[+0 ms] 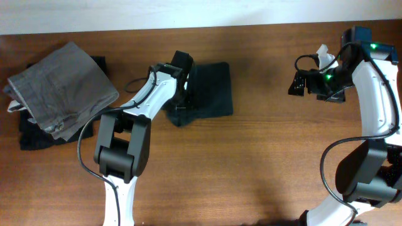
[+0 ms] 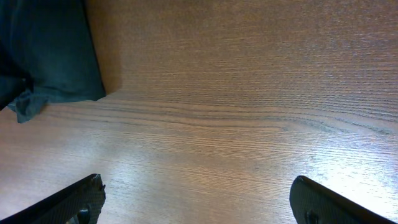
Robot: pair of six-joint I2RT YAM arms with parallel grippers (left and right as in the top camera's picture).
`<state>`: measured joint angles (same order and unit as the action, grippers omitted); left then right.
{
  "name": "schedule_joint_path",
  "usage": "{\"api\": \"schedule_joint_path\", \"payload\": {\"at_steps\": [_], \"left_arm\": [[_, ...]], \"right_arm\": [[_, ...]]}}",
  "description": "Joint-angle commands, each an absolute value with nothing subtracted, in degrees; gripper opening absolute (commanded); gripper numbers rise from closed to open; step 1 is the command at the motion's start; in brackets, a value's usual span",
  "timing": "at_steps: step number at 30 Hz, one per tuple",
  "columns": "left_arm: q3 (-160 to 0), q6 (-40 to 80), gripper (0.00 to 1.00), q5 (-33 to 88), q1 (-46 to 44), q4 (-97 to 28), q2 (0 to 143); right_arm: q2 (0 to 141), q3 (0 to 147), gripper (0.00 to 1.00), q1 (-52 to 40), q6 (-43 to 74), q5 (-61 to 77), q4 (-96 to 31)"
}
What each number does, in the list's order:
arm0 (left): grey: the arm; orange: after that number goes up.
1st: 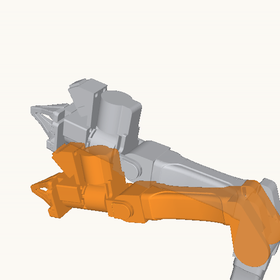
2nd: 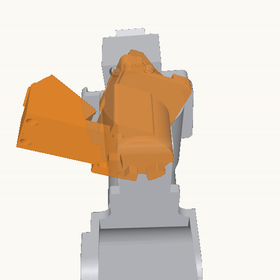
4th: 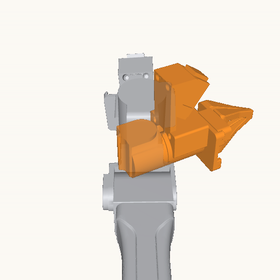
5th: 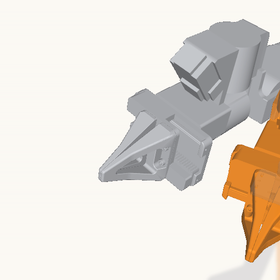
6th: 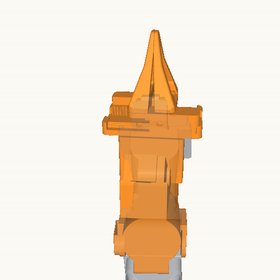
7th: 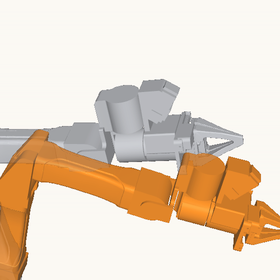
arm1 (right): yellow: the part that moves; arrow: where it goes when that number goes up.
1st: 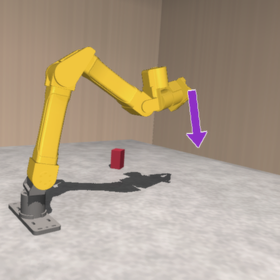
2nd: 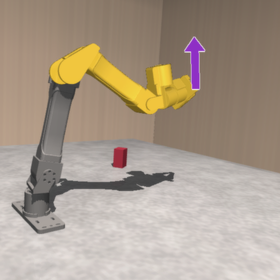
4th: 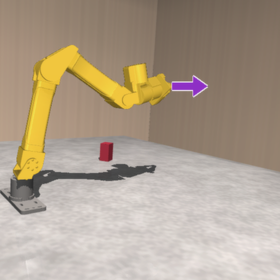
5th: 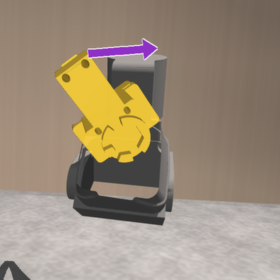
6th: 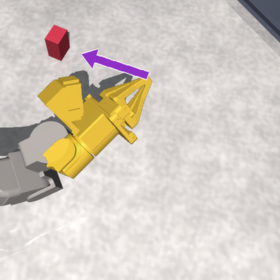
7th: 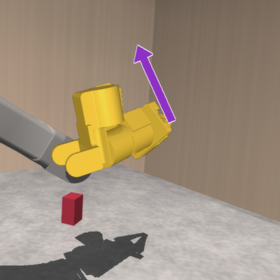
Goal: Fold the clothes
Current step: 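Carry the black bundle leftward with the left gripper toward the clothes stack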
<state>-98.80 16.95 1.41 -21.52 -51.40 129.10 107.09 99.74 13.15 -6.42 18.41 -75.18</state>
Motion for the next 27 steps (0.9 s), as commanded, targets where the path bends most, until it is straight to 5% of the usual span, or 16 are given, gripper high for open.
{"api": "schedule_joint_path", "payload": {"at_steps": [1,3,5,27], "left_arm": [[-95.59,17.17,0.31,0.75,-21.58,-51.57,130.52],[-95.59,17.15,0.07,0.73,-21.58,-51.53,130.52],[-95.61,17.12,0.01,0.73,-21.58,-51.35,130.52],[-121.40,2.96,0.01,-9.54,-16.45,-58.98,130.47]], "right_arm": [[107.42,99.53,0.99,13.54,-6.37,17.89,-75.18],[107.42,99.53,0.99,13.54,-6.37,17.89,-75.18],[107.42,99.53,0.99,13.54,-6.37,17.89,-75.18],[107.42,99.53,0.99,13.54,-6.37,17.89,-75.18]]}}
